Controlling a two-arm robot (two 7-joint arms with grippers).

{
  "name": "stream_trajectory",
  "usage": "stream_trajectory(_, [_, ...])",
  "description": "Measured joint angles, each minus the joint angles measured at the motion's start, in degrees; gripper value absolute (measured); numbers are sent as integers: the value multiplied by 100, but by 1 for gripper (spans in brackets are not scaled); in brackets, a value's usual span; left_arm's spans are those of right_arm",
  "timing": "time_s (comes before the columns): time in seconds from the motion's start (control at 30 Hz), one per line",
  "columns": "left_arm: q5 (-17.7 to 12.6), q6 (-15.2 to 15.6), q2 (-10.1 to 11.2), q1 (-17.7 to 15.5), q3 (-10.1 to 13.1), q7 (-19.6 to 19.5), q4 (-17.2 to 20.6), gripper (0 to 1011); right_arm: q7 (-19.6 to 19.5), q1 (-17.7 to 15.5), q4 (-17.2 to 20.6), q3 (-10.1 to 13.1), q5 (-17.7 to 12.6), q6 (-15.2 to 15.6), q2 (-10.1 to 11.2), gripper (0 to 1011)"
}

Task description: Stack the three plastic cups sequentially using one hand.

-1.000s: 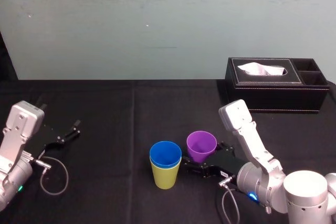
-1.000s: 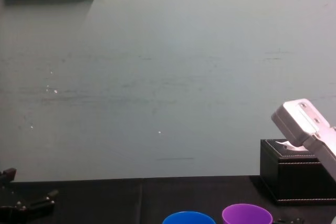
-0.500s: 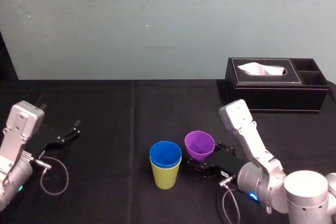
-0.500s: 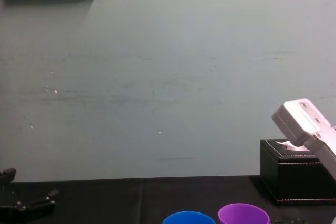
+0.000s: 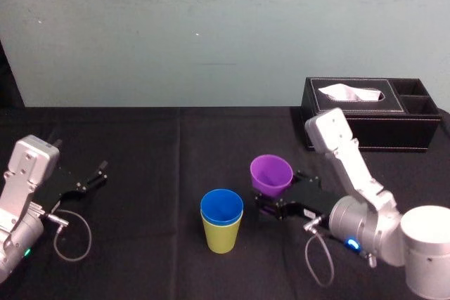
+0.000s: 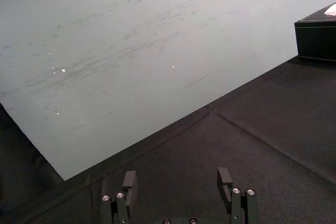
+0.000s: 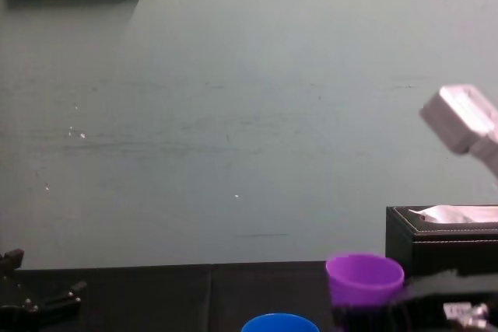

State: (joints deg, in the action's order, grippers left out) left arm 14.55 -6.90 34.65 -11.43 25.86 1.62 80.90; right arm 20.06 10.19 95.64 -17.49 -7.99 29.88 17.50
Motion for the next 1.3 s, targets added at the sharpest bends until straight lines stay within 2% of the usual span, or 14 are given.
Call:
stream_trajectory(0.3, [0,0,0,0,0,0,0,1000,279,134,515,105,-369,348,210,726])
stream_trajectory(0.63, [0,0,0,0,0,0,0,1000,499,288,954,-51,-554,698,461,726])
stream_trajectory(0.97, [0,0,0,0,0,0,0,1000,804,505,1016,-360,-742,919,621,724])
stream_trajectory(1.3, [0,0,0,0,0,0,0,1000,866,660,933,-611,-820,1006,660,726])
